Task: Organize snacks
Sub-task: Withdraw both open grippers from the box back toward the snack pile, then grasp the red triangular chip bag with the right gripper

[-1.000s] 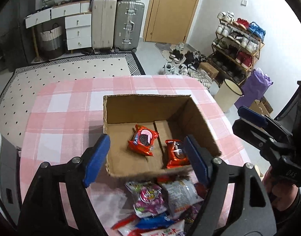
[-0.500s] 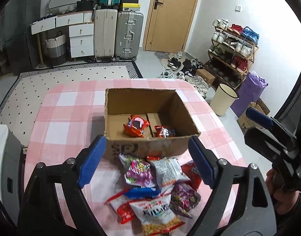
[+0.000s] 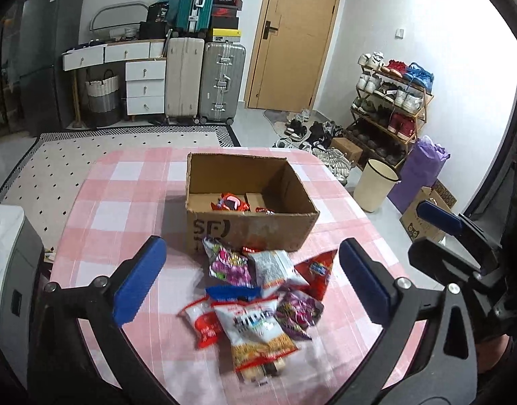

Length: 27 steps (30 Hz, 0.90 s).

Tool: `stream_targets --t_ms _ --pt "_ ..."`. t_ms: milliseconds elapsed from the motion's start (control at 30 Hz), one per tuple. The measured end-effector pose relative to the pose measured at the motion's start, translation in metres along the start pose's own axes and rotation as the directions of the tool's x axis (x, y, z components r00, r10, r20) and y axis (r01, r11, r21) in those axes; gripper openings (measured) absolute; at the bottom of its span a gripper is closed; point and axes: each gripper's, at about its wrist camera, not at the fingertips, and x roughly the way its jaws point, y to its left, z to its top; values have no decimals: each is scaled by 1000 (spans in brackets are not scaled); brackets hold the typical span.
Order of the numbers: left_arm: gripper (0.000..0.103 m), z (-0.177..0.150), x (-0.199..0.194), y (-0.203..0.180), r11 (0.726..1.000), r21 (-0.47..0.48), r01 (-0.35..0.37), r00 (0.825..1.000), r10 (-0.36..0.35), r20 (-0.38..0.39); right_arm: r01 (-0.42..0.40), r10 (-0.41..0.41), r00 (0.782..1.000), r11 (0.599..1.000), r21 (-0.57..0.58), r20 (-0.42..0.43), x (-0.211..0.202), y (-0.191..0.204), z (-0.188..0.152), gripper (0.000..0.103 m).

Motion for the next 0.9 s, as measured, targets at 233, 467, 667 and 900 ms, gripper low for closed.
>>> stream_targets --t_ms 233,467,667,900 --pt "102 -31 -29 5 1000 -16 -5 1000 5 15 23 -23 1000 1000 -3 9 -25 10 -26 102" --pt "102 -64 -42 5 999 -25 -22 999 22 28 39 -38 999 999 22 -26 -29 13 -50 102" --pt "102 -79 -34 2 1000 -21 -9 1000 9 -6 32 -32 999 999 -8 -40 -25 20 -63 102" --pt "102 -92 -19 -1 1000 8 -29 999 29 -27 43 -39 997 998 48 -72 -12 -1 -80 102"
